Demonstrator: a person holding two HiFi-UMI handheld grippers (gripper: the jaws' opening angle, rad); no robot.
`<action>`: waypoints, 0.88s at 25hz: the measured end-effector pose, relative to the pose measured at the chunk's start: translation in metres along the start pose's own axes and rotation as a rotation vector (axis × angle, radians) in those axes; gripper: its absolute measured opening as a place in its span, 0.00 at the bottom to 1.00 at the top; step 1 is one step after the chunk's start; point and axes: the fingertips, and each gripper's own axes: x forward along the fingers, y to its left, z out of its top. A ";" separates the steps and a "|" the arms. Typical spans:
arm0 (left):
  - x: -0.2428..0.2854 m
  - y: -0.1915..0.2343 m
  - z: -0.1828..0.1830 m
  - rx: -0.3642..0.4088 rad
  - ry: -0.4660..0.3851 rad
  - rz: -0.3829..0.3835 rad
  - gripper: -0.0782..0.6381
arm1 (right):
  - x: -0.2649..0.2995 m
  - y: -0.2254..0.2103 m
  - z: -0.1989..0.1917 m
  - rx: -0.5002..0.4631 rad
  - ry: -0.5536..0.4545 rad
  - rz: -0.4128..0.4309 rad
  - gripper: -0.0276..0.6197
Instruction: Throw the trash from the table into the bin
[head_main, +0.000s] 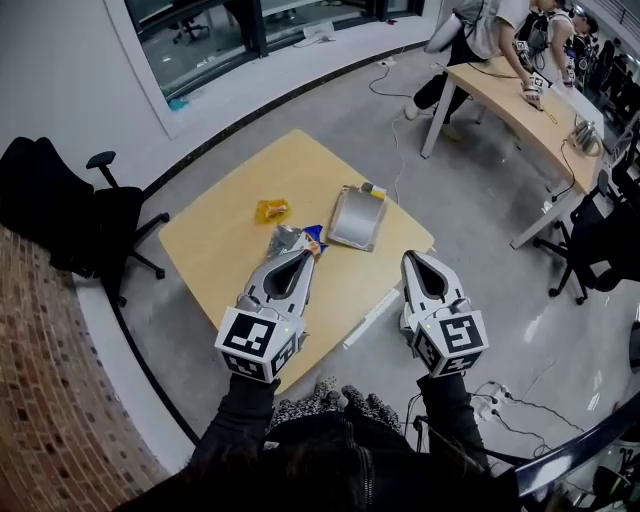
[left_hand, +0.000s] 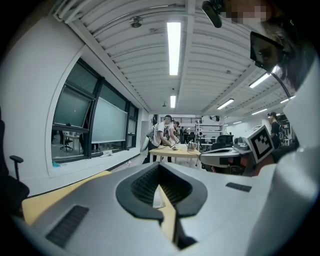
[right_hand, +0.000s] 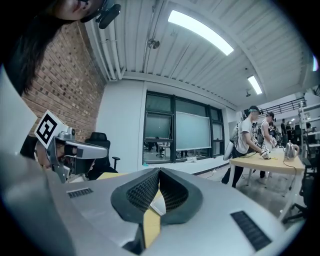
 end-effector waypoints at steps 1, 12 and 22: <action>0.005 0.005 0.000 -0.001 0.001 -0.001 0.09 | 0.007 -0.002 -0.001 0.003 0.003 -0.003 0.06; 0.043 0.033 -0.013 -0.025 0.029 -0.035 0.09 | 0.046 -0.022 -0.011 0.013 0.033 -0.029 0.06; 0.094 0.034 -0.020 -0.031 0.067 0.006 0.09 | 0.076 -0.071 -0.021 0.020 0.041 0.029 0.06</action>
